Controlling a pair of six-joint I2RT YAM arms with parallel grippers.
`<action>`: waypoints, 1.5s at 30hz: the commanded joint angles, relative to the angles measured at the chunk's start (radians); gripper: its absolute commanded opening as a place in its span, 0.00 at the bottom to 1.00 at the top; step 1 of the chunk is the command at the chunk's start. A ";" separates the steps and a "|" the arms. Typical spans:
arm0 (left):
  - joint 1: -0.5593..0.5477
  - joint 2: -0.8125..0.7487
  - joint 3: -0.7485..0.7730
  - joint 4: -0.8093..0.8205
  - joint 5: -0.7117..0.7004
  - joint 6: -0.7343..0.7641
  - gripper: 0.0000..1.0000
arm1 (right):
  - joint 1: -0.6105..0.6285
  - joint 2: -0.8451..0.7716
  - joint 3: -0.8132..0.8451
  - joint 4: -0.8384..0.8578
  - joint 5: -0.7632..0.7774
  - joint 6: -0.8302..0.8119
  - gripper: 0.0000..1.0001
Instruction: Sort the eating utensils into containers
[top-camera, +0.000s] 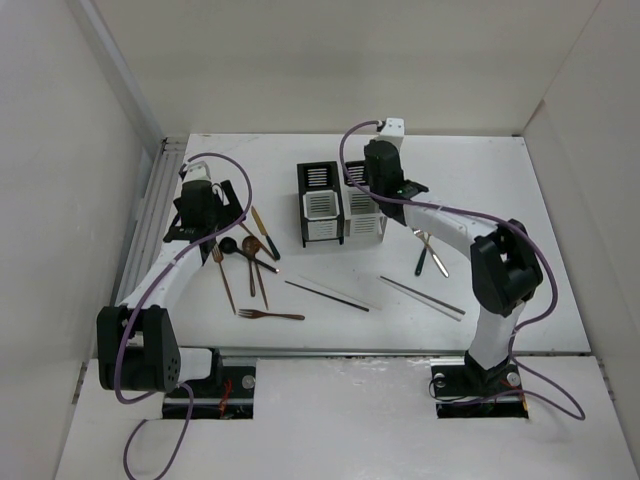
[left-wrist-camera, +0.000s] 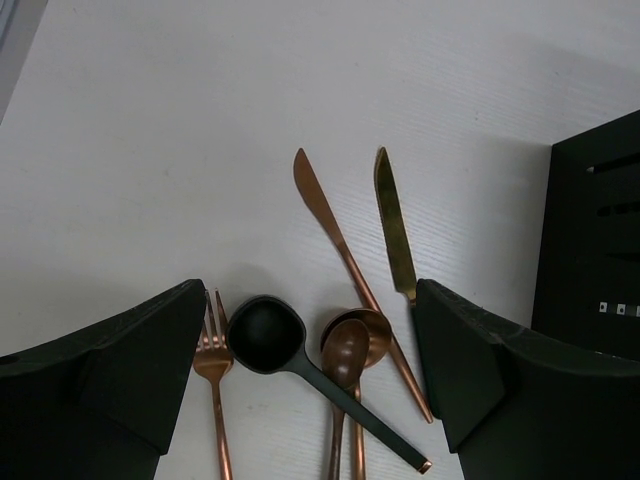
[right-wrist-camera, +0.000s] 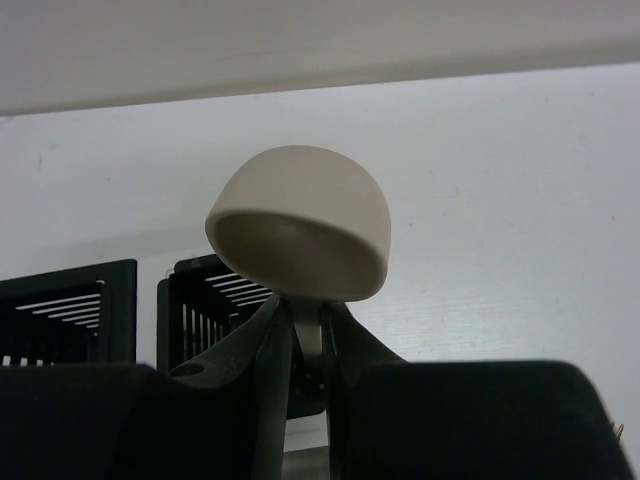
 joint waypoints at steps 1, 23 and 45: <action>-0.003 -0.029 -0.010 0.019 -0.018 0.008 0.83 | 0.005 -0.007 0.006 -0.059 0.161 0.099 0.00; -0.003 -0.020 -0.010 0.019 -0.018 0.008 0.83 | 0.024 0.026 0.063 -0.184 0.156 0.124 0.00; 0.008 -0.104 -0.041 0.005 -0.059 -0.012 0.90 | 0.117 -0.252 -0.017 -0.175 -0.416 -0.438 0.96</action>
